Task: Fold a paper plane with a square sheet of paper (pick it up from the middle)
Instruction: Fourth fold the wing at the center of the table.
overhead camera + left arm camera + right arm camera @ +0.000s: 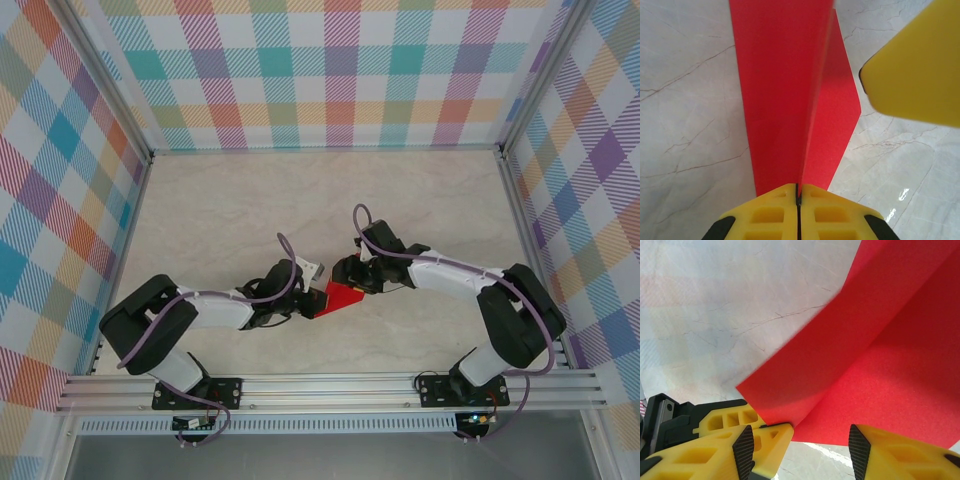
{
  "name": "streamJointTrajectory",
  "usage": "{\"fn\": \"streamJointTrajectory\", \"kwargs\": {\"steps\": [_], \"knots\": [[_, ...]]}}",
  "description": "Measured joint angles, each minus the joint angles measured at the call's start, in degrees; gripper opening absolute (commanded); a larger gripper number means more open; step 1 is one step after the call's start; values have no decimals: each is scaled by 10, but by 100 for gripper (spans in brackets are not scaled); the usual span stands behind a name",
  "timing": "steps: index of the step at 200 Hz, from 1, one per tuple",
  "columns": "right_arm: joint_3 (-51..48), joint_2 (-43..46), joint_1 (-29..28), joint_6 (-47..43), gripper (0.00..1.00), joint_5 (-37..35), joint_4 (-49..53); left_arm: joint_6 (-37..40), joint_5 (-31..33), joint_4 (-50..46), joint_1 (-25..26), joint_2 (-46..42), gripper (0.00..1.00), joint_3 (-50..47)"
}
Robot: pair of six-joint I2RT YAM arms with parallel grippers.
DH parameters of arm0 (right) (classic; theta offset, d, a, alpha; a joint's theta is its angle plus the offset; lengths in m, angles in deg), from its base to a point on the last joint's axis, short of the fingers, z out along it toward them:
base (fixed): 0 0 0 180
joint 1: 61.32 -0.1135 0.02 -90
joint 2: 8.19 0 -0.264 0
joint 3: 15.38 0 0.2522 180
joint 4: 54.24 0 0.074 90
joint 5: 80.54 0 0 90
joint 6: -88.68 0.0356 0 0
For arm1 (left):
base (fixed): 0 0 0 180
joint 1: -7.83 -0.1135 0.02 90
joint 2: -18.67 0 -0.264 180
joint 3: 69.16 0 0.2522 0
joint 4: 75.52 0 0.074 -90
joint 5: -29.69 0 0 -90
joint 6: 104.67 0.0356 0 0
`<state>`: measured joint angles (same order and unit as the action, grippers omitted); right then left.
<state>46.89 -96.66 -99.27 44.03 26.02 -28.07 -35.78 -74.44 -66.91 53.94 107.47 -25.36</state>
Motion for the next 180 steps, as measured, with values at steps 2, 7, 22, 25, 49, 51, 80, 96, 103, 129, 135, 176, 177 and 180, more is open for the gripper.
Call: {"fn": "streamJointTrajectory", "kwargs": {"steps": [2, 7, 22, 25, 49, 51, 80, 96, 103, 129, 135, 176, 177, 180], "knots": [[0, 0, 0, 0, 55, 0, 0, -1, 0, 0, 0, 0, 6, 1], [0, 0, 0, 0, 55, 0, 0, -4, -1, -2, 0, 2, 6, 3], [-1, 0, 0, 0, 55, -1, -5, -12, -5, -7, 0, 6, 6, 9], [-1, 0, 0, 0, 55, -2, -6, -13, -5, -10, 0, 7, 6, 10], [-3, -2, 0, 0, 55, -9, -10, -33, -10, -25, 0, 14, 6, 24], [-4, -3, 0, 0, 55, -9, -10, -35, -10, -28, 0, 14, 6, 25], [-14, -9, 0, 3, 56, -20, -12, -57, -19, -38, 0, 28, 6, 43], [-18, -10, 0, 5, 56, -26, -12, -69, -23, -44, 0, 36, 6, 50], [-19, -10, 0, 7, 56, -28, -13, -75, -25, -45, 0, 40, 6, 53], [-19, -10, 0, 10, 55, -37, -13, -93, -35, -49, 0, 59, 6, 66], [-19, -10, 1, 11, 54, -39, -13, -96, -38, -49, 0, 63, 6, 69], [-32, -10, 9, 18, 53, -44, -24, -119, -47, -57, 0, 72, 5, 82], [-32, -10, 9, 18, 53, -44, -24, -120, -48, -58, 0, 72, 5, 82], [-34, -10, 10, 19, 53, -44, -25, -120, -48, -58, 0, 72, 5, 82]]}}
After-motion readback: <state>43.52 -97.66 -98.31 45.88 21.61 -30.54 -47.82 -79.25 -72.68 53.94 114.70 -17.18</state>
